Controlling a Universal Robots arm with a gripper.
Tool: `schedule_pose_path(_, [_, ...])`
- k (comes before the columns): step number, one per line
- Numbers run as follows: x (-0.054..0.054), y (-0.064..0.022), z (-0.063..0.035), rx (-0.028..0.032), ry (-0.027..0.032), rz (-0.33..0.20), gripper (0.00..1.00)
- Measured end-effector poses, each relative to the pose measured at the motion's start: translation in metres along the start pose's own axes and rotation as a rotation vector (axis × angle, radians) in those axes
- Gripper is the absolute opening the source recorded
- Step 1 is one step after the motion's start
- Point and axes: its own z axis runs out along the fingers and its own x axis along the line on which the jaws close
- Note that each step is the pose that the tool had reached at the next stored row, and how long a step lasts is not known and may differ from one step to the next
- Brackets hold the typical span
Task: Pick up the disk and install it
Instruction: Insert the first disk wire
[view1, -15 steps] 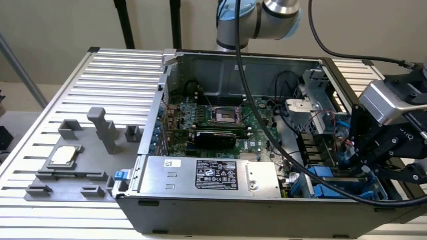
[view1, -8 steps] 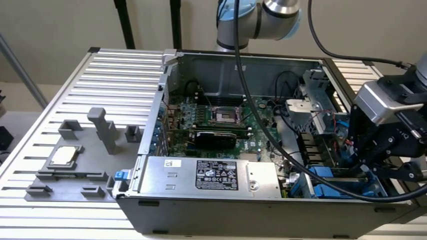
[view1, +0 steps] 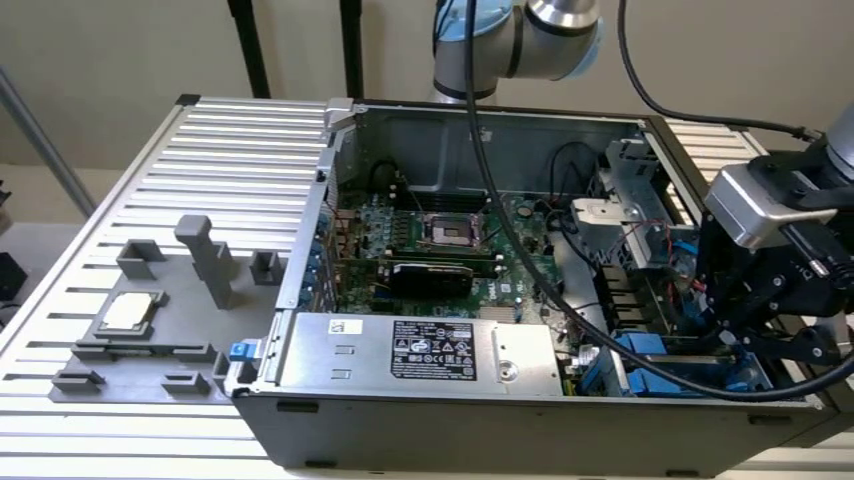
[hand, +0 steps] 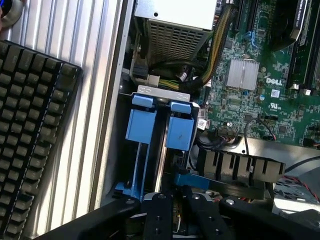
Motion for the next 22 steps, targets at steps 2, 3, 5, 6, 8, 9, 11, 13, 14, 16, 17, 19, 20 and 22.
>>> schedule_pose_path(2, [-0.0001,0.0,0.0004,0.0011,-0.0001,0.015,0.17])
schedule_pose_path(3, [-0.0002,0.0,0.0005,0.0016,-0.0002,0.024,0.17])
schedule_pose_path(5, [-0.0002,0.0001,0.0011,0.0025,-0.0008,0.044,0.17])
schedule_pose_path(6, [-0.0002,0.0002,0.0013,0.003,-0.001,0.055,0.17])
schedule_pose_path(8, [-0.0002,0.0007,0.0015,0.0037,-0.0015,0.075,0.17])
schedule_pose_path(9, [-0.0002,0.0009,0.0017,0.0041,-0.0019,0.083,0.17])
schedule_pose_path(11, [-0.0003,0.0013,0.0019,0.0049,-0.0024,0.101,0.17])
schedule_pose_path(13, [-0.0003,0.0014,0.002,0.0057,-0.0028,0.12,0.17])
schedule_pose_path(14, [-0.0003,0.0015,0.0019,0.0062,-0.003,0.13,0.17])
schedule_pose_path(16, [-0.0004,0.0016,0.002,0.0069,-0.0034,0.149,0.17])
schedule_pose_path(17, [-0.0004,0.0017,0.0021,0.0074,-0.0037,0.158,0.17])
schedule_pose_path(19, [-0.0006,0.0017,0.0022,0.0083,-0.004,0.173,0.17])
schedule_pose_path(20, [-0.0007,0.0019,0.0022,0.0087,-0.0042,0.18,0.17])
schedule_pose_path(22, [-0.001,0.0022,0.0024,0.0092,-0.0043,0.191,0.17])
